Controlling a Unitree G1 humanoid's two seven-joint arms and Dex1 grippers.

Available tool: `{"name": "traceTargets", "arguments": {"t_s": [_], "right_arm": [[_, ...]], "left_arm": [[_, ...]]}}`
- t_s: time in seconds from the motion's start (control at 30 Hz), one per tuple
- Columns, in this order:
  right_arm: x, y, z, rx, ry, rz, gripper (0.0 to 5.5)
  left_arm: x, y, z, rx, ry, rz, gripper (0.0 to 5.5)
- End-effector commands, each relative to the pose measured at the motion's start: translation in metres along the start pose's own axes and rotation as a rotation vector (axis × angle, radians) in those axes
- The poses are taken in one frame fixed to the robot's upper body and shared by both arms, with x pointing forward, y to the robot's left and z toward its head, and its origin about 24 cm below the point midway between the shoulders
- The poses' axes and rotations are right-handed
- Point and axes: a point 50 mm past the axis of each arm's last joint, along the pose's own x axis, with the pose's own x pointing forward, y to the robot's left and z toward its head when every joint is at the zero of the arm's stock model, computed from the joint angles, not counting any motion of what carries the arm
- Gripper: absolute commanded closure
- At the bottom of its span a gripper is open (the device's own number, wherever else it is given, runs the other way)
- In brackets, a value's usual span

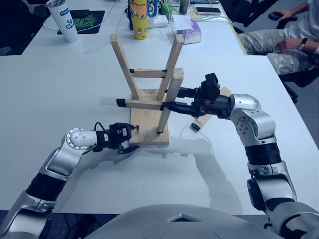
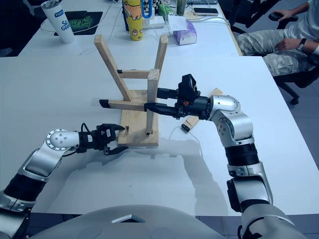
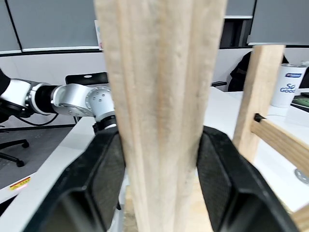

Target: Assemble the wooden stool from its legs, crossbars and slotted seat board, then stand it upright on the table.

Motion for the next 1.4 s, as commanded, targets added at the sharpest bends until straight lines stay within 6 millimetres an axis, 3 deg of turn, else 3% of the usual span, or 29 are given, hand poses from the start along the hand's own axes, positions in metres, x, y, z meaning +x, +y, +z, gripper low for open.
{"name": "traceTargets", "arguments": {"t_s": [0.03,0.23,0.57,1.03,1.2,1.4], "right_arm": [[-0.013,-0.011,-0.003,-0.003,0.072,-0.049,3.45],[-0.021,-0.009,-0.005,0.046,0.112,0.021,3.45],[-0.04,-0.02,0.019,0.008,0.189,0.072,3.46],[-0.032,-0.026,0.019,-0.173,0.281,0.113,3.46],[-0.037,-0.027,0.021,-0.139,0.348,0.182,3.46],[-0.04,-0.044,0.033,-0.098,0.406,0.195,3.46]], "left_arm": [[-0.003,0.001,-0.004,-0.001,0.028,0.0,1.52],[-0.003,0.0,-0.005,-0.005,0.028,0.001,1.52],[-0.001,-0.002,-0.005,-0.01,0.024,0.004,1.52],[0.002,-0.004,-0.004,-0.014,0.014,0.007,1.52],[0.002,-0.004,-0.003,-0.014,0.012,0.008,1.52],[0.005,-0.003,-0.003,-0.012,0.006,0.012,1.52]]}}
